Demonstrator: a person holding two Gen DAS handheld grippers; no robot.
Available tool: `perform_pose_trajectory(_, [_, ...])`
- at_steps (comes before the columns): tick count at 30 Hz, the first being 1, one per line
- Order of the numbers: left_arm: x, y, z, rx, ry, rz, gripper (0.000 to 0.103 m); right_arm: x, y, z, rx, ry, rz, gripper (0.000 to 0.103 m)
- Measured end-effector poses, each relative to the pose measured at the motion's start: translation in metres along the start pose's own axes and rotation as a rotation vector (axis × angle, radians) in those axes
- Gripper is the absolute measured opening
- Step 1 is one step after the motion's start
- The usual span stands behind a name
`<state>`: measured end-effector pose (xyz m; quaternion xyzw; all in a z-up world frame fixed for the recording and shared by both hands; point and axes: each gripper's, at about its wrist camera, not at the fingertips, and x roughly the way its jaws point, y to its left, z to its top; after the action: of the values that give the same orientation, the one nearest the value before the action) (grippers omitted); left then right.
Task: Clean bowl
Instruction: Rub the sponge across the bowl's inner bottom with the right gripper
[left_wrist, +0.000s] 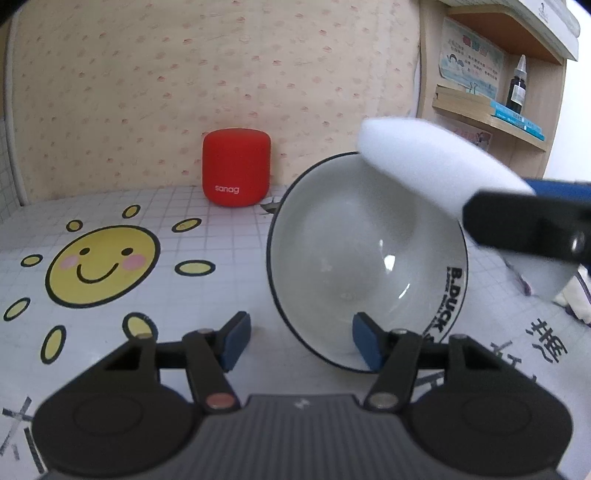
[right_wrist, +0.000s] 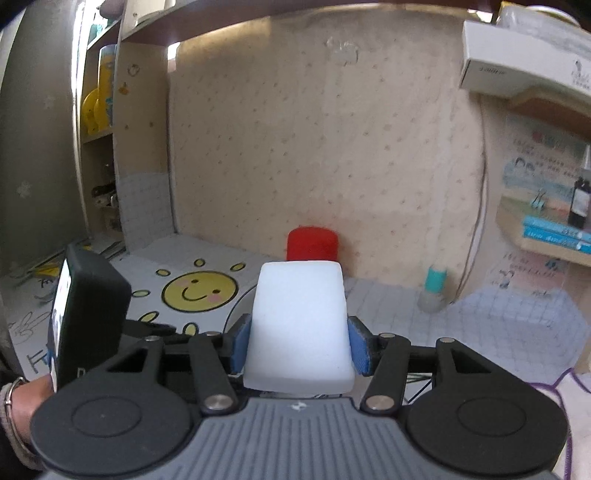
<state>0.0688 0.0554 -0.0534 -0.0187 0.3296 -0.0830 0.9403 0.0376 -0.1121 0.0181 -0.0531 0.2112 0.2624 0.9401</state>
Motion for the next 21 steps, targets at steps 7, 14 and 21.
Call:
perform_pose_trajectory(7, [-0.001, 0.000, 0.000, -0.001, 0.000, -0.006, 0.061, 0.015, -0.006, -0.006, 0.007, 0.036, -0.028, 0.052])
perform_pose_trajectory(14, [0.000, 0.002, 0.002, -0.013, -0.002, 0.002, 0.062, 0.006, -0.011, -0.015, 0.005, 0.047, -0.036, 0.052])
perform_pose_trajectory(21, [0.004, 0.005, 0.006, -0.034, -0.005, 0.037, 0.065, 0.012, -0.012, -0.011, 0.008, 0.045, -0.025, 0.053])
